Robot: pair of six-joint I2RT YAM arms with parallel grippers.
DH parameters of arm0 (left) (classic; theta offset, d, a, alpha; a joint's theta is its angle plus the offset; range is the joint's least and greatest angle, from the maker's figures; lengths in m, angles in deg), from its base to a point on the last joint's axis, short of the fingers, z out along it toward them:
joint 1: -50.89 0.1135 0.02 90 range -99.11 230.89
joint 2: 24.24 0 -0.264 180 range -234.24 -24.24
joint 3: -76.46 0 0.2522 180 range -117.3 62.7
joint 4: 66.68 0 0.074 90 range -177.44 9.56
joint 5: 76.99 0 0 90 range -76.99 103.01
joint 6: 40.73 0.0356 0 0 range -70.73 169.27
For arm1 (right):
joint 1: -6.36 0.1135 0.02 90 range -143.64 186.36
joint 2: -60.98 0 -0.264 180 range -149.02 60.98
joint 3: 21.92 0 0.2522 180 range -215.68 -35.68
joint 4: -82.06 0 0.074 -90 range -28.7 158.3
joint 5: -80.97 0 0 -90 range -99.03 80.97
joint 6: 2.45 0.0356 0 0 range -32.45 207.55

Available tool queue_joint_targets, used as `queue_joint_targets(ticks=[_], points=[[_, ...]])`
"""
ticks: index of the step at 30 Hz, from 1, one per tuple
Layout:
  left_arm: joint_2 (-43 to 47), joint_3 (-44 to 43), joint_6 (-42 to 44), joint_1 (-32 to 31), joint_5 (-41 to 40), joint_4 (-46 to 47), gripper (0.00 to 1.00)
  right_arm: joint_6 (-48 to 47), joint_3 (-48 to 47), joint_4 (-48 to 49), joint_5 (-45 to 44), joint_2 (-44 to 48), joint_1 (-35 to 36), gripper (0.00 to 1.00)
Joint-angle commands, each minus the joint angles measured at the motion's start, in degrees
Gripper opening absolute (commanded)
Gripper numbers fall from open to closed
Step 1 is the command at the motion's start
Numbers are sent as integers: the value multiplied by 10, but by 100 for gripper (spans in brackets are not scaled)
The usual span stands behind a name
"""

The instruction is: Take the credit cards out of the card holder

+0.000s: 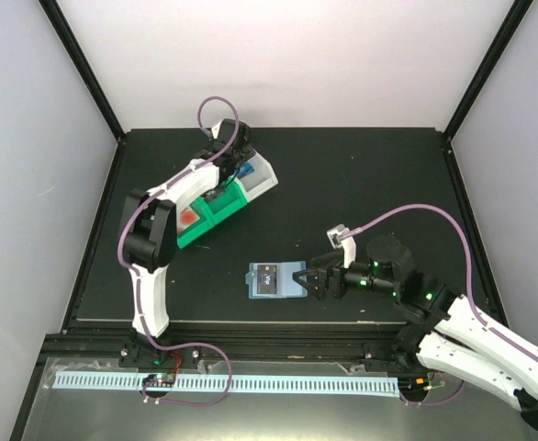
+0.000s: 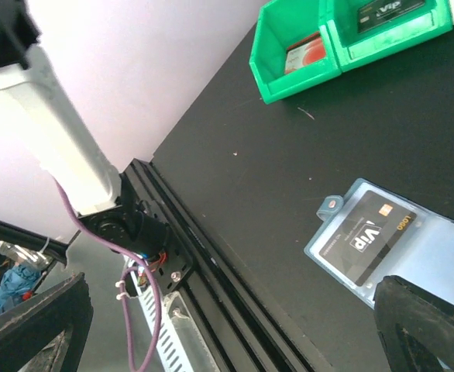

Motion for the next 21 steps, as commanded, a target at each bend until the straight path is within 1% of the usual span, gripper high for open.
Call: queue_joint_targets(ticks=[1,6,7,10,13,15,18,21], points=[[93,12,72,-1,74,13,39,3,-8,-32,-44,9,-1,100],[182,64,136,0,131,-2,56,11,-6,-53,-68,5,-2,100],[201,75,145,-1,143,-10,60,11,-5,-54,-68,3,-2,100],[253,108,169,0,175,-46,78,7,-1,-55,-71,3,-2,100],[305,140,201,-1,209,-89,90,13,7,-49,-81,5,-2,100],[341,175,228,0,247,-101,98,20,14,-39,-80,5,-2,99],[396,234,258,0,295,-118,99,33,27,-20,-80,5,-2,94],[444,296,258,1,339,-123,99,49,46,11,-77,3,-2,85]])
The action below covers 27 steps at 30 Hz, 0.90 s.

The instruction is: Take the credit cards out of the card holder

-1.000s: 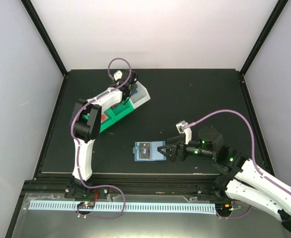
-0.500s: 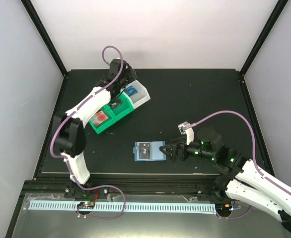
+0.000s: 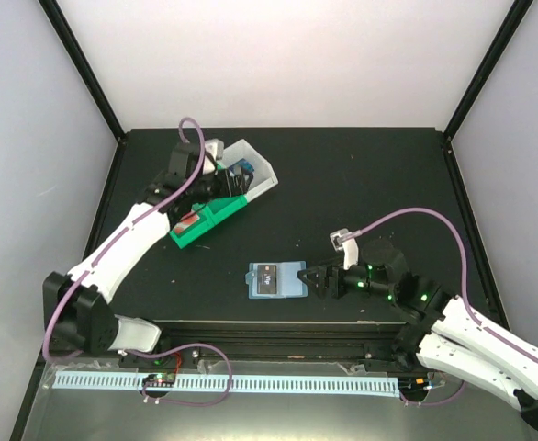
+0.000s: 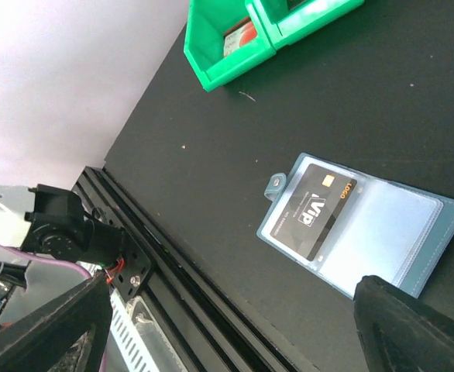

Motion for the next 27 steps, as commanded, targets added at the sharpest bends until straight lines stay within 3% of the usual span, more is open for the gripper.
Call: queue_joint_targets(ticks=[1,9,16,21,27], points=[[64,75,41,0,108,-37,99,28,30,54,-8,0,-2,81],[195,250,28,0,207,19,97,80,69,132,4,-48,-2,39],[245,365,4,-2,291,73,87,104,92,197,5,-125,-2,30],[260,424,-33,-12,308,127,77,117,93,258,32,-196,-1,26],[251,467,-89,-32,312,202,75,118,81,312,41,-283,-2,21]])
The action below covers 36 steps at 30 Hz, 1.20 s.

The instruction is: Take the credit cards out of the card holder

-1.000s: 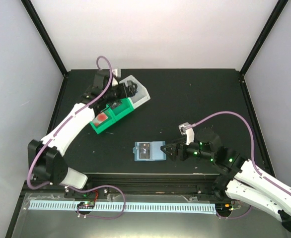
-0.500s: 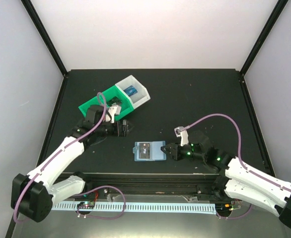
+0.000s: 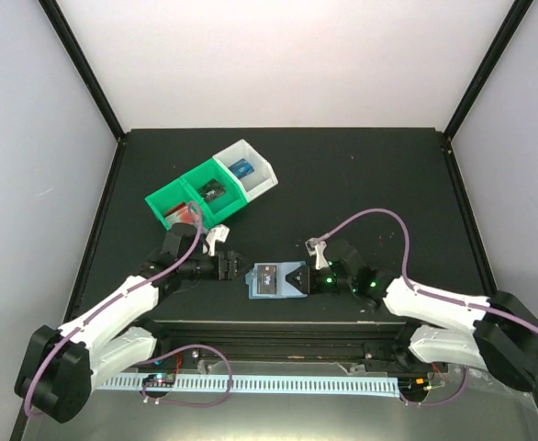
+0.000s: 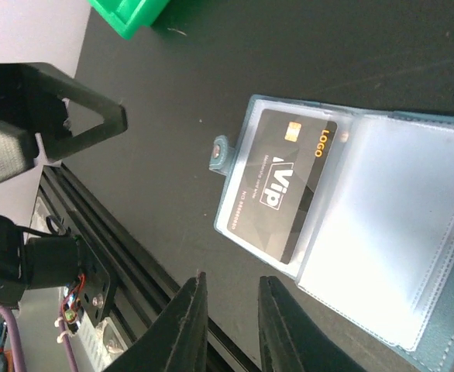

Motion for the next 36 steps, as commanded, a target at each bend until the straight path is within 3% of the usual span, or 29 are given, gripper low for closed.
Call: queue_joint_targets(ticks=[1,13,20,36], points=[[-4,20,-54,-15,24,93,74,4,-12,69,12,-56,-1,20],[-38,44,-119,-41,32,174,72,6,-50,138,35,-205,-1,19],[-61,54,-166,-59,24,235,79,0,-50,161,33,-269,-1,18],[-229,-9,-187,-90,18,316,92,3,-8,191,21,-283,-1,18]])
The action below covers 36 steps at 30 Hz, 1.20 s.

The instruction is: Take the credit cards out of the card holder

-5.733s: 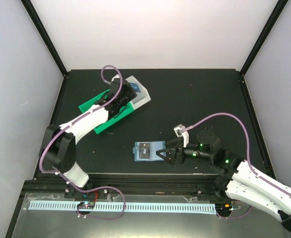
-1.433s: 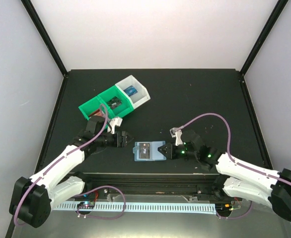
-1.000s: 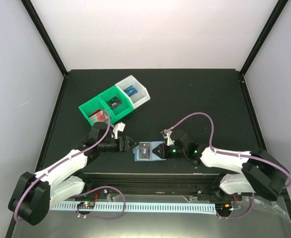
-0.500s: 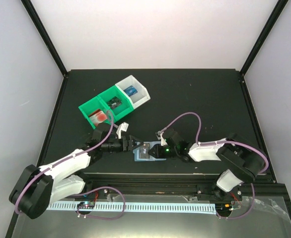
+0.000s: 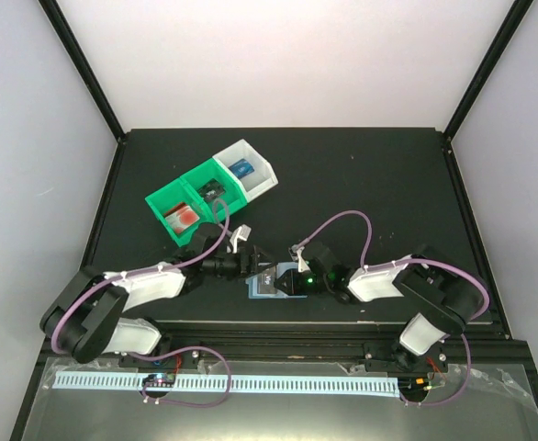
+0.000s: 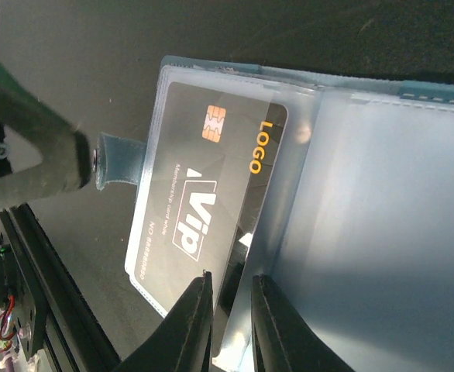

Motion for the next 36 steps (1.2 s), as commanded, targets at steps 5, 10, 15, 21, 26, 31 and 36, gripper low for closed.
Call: queue_joint_targets(ticks=[5,10,15,21,26,31,36], points=[[-60,-32,37,-7,-21,4,94,-1,20,10,-14,3,-1,18],[-53,-35,83,-7,-59,-58,96,0,22,16,-14,3,-1,18],[-44,-16,87,-8,-80,-64,96,0,25,19,-18,2,-2,18],[-61,7,69,-8,-56,-15,77,13,28,34,-25,5,-1,20],[-63,15,75,-7,-67,-23,67,22,30,44,-30,6,-1,20],[-47,15,92,-8,-91,-58,51,35,40,67,-29,1,-2,21],[-45,22,95,-8,-96,-59,47,46,43,95,-19,-11,-2,21]])
